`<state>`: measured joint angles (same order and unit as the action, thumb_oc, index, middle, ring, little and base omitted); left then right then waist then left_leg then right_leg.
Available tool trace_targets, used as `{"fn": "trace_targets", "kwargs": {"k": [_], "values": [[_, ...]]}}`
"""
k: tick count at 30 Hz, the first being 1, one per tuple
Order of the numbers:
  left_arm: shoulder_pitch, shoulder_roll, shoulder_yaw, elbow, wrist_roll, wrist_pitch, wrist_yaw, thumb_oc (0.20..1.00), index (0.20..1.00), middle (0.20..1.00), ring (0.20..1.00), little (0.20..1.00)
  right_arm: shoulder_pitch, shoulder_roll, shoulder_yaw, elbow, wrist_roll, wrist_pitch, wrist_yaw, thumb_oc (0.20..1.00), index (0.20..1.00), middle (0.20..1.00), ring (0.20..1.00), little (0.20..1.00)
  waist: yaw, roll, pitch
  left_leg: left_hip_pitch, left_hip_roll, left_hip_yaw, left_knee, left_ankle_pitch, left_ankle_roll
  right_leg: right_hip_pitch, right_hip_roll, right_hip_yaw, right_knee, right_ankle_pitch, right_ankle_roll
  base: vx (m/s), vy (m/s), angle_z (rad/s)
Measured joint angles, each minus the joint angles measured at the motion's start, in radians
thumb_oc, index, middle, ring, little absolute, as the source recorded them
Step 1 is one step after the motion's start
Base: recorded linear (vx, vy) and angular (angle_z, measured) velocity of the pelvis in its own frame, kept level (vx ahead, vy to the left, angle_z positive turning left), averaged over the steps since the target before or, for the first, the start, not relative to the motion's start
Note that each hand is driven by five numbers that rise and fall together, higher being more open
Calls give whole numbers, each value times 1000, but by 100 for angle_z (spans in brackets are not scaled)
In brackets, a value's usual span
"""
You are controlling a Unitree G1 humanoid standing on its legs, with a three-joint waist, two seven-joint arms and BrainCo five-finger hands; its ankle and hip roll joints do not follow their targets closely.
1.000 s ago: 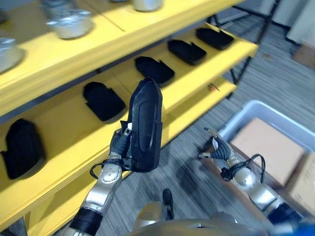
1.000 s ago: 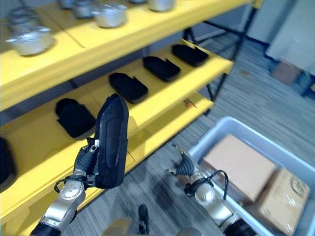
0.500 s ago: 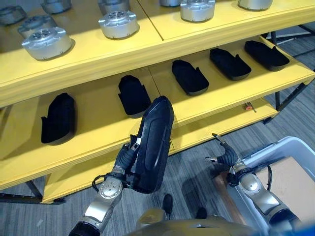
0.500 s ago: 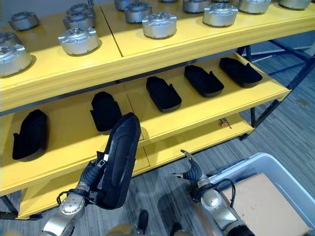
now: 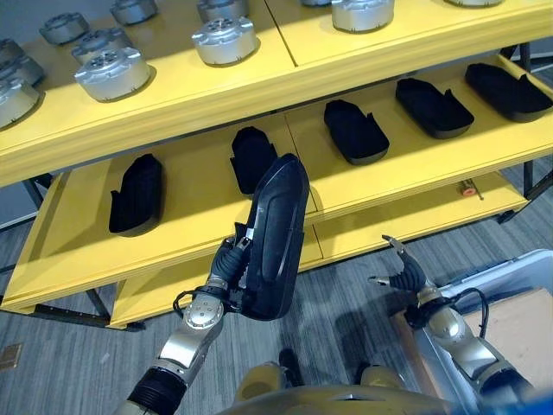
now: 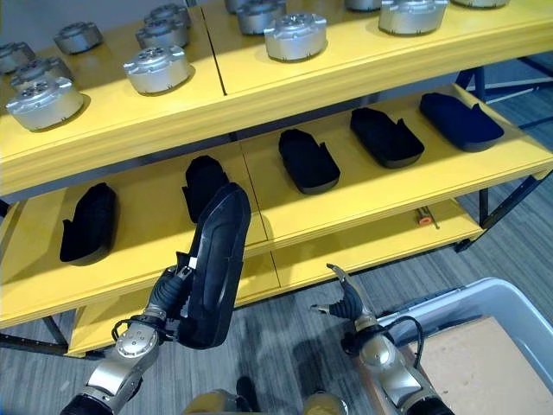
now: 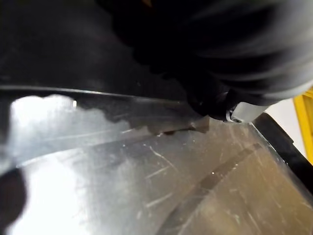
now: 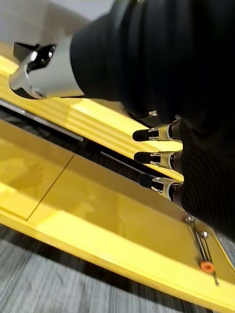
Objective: Move parts from the plastic box to the shelf.
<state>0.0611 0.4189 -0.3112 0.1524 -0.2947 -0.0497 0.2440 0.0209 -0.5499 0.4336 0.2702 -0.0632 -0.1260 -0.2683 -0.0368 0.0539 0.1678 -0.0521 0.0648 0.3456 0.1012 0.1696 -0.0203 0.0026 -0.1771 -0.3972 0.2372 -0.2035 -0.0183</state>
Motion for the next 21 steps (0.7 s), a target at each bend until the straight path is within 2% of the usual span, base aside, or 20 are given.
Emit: {"fn": "trace_targets", "kwargs": {"k": [1,2,3,4,5,6,7,8,9,10,11,12,14,16,17,18,19,20,21], "values": [[12,6,12,-2,0,0,0,200,200,200,200,200,-2,0,-4,0,0,0,0,1000,1000,1000,1000,1000,3,-8,5,19,-2,-28,-31,21,-14,7,-2,0,-15,9,-14,-13,151,-7],[28,25,21,-2,-1,0,2,200,200,200,200,200,-2,1,-15,0,-1,1,0,1000,1000,1000,1000,1000,1,-15,9,32,36,-21,6,-23,-19,22,0,-5,-32,19,-27,-25,203,-8],[39,36,27,-2,0,0,0,200,200,200,200,200,4,-4,-30,2,-1,1,0,1000,1000,1000,1000,1000,-5,-11,5,46,87,-31,29,-32,-42,30,-2,-13,-42,26,-33,-68,331,4],[40,38,30,-1,-1,0,-1,200,200,200,200,200,6,-9,-39,6,-1,1,-2,1000,1000,1000,1000,1000,-7,-9,4,51,117,-37,39,-33,-50,32,-3,-15,-45,29,-34,-144,463,38],[37,24,36,3,-14,-5,2,200,200,200,200,200,20,-58,-49,26,-4,4,-11,1000,1000,1000,1000,1000,-10,-1,0,68,209,-51,61,3,-70,12,-39,-28,-12,29,-29,-159,452,37],[41,15,31,5,-24,-7,2,200,200,200,200,200,23,-78,-52,26,-16,4,-10,1000,1000,1000,1000,1000,-9,8,-2,72,224,-53,55,81,-77,-4,-55,-25,-2,36,-18,-190,462,37],[32,14,26,20,-37,-12,3,200,200,200,200,200,9,-97,-57,26,-36,11,-10,1000,1000,1000,1000,1000,-9,53,-10,76,239,-21,49,185,-71,-51,-73,-23,51,34,-10,-141,333,16],[13,11,33,31,-41,-14,18,200,200,200,200,200,-8,-94,-48,31,-42,12,-7,1000,1000,1000,1000,1000,-11,45,7,84,186,-12,15,213,-77,-126,-129,-21,172,21,12,-178,420,15],[9,27,39,36,-48,-24,37,200,200,200,200,200,-14,-85,-30,30,-48,10,2,1000,1000,1000,1000,1000,-2,31,5,103,172,-9,-41,212,-79,-129,-122,-29,117,15,9,-148,384,18],[-1,23,39,53,-49,-26,44,200,200,200,200,200,-30,-76,-36,41,-59,12,2,1000,1000,1000,1000,1000,5,46,18,103,183,-2,-39,191,-101,-116,-125,-49,102,48,1,-205,557,29],[-5,21,35,59,-47,-30,44,200,200,200,200,200,-33,-79,-38,47,-61,12,3,1000,1000,1000,1000,1000,-1,46,26,91,223,41,34,139,-107,-97,-139,-66,113,49,8,-174,498,33],[-5,19,34,58,-45,-34,44,200,200,200,200,200,-32,-78,-41,56,-61,12,3,1000,1000,1000,1000,1000,0,49,25,81,230,30,67,134,-110,-90,-141,-68,111,48,13,-159,459,31],[-5,20,36,58,-45,-36,46,200,200,200,200,200,-27,-78,-45,60,-61,10,6,1000,1000,1000,1000,1000,2,50,24,70,226,32,91,53,-95,-87,-146,-69,103,59,36,-82,298,23],[-1,20,37,59,-34,-35,46,200,200,200,200,200,-11,-78,-56,60,-61,10,23,1000,1000,1000,1000,1000,3,48,21,71,197,28,71,-19,-79,-86,-158,-59,80,78,63,-53,283,42],[0,18,37,61,-25,-35,46,200,200,200,200,200,3,-73,-74,61,-61,8,32,1000,1000,1000,1000,1000,0,41,16,73,167,29,37,-82,-69,-81,-161,-45,52,110,92,-47,330,62],[0,14,37,66,-12,-35,46,200,200,200,200,200,20,-58,-103,63,-61,8,32,1000,1000,1000,1000,1000,1,42,7,73,155,33,21,-133,-65,-70,-164,-45,28,138,106,-56,429,63],[5,17,40,70,-1,-35,46,200,200,200,200,200,27,-50,-108,64,-60,9,30,1000,1000,1000,1000,1000,2,35,3,80,142,32,-5,-162,-75,-56,-170,-42,16,154,124,-26,238,45],[14,23,44,80,11,-35,46,200,200,200,200,200,34,-39,-101,63,-61,8,34,1000,1000,1000,1000,1000,10,13,-8,89,108,35,-27,-168,-70,-44,-182,-21,-16,162,136,-23,269,32],[22,29,48,82,13,-36,46,200,200,200,200,200,37,-31,-101,62,-62,7,34,1000,1000,1000,1000,1000,14,4,-16,96,91,32,-43,-167,-65,-31,-183,-7,-45,168,144,-2,217,25]]}}
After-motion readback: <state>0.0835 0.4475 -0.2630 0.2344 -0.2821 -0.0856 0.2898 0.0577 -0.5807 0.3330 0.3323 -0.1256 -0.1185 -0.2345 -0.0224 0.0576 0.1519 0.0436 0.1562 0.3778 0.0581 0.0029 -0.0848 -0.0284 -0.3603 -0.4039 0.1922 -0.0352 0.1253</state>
